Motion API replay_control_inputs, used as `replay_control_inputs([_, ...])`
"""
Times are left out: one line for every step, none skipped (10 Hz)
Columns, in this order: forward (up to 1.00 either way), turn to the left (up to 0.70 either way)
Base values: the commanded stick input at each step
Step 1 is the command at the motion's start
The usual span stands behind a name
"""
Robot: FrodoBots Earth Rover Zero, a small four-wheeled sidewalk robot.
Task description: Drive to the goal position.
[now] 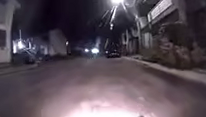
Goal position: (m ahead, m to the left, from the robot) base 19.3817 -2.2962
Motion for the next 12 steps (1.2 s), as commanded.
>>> replay_control_inputs([0.70,0.00])
replay_control_inputs([0.70,0.00])
replay_control_inputs([0.70,0.00])
replay_control_inputs([0.70,0.00])
replay_control_inputs([0.70,0.00])
replay_control_inputs([0.70,0.00])
replay_control_inputs([0.70,0.00])
replay_control_inputs([0.70,0.00])
replay_control_inputs([0.70,0.00])
replay_control_inputs([0.70,0.00])
replay_control_inputs([0.70,0.00])
replay_control_inputs([0.70,0.00])
